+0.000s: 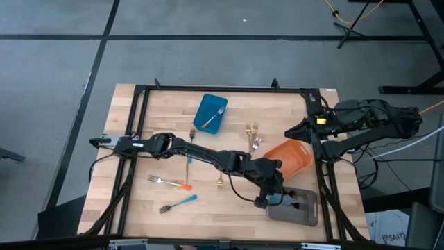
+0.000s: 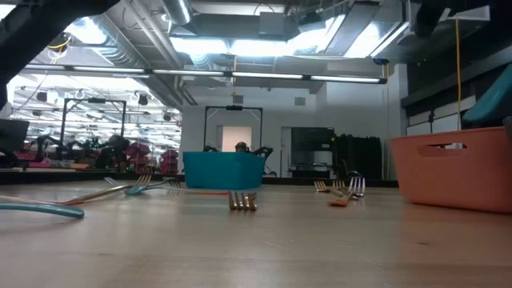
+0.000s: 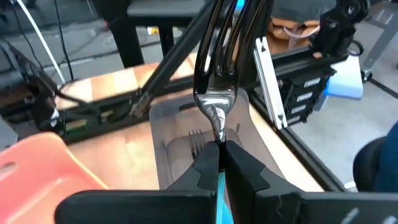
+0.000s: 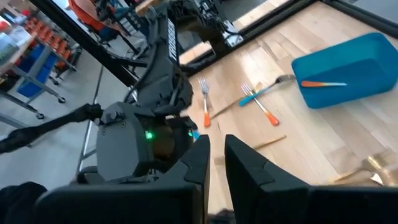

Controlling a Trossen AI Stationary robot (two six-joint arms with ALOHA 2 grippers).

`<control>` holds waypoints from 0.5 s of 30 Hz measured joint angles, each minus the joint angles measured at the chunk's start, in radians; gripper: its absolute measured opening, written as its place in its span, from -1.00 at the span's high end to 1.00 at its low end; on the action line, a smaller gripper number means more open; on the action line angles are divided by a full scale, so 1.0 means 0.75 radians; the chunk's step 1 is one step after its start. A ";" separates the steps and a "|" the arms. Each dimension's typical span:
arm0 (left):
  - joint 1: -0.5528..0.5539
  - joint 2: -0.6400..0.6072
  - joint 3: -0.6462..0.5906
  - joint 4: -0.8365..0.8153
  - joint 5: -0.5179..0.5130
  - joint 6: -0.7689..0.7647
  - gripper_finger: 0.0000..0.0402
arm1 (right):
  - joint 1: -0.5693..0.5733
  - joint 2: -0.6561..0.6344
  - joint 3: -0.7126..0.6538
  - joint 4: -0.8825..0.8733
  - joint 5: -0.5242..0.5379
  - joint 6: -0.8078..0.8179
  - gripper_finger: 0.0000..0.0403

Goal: Sort silverware by color (type)
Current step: Put the right blue fork into the black bin

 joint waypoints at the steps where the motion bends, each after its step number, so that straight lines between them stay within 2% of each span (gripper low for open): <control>1: 0.002 0.000 0.000 -0.019 -0.001 0.000 0.96 | 0.000 0.002 0.000 -0.019 -0.001 0.001 0.79; 6: 0.007 0.000 -0.001 -0.078 -0.038 0.000 0.96 | 0.000 0.030 0.000 -0.152 -0.058 0.011 0.79; 11: 0.006 0.000 -0.001 -0.142 -0.102 0.000 0.96 | 0.000 0.087 -0.001 -0.270 -0.134 0.119 0.79; 15: 0.005 0.000 -0.001 -0.189 -0.177 0.001 0.96 | 0.000 0.145 -0.001 -0.340 -0.143 0.148 0.79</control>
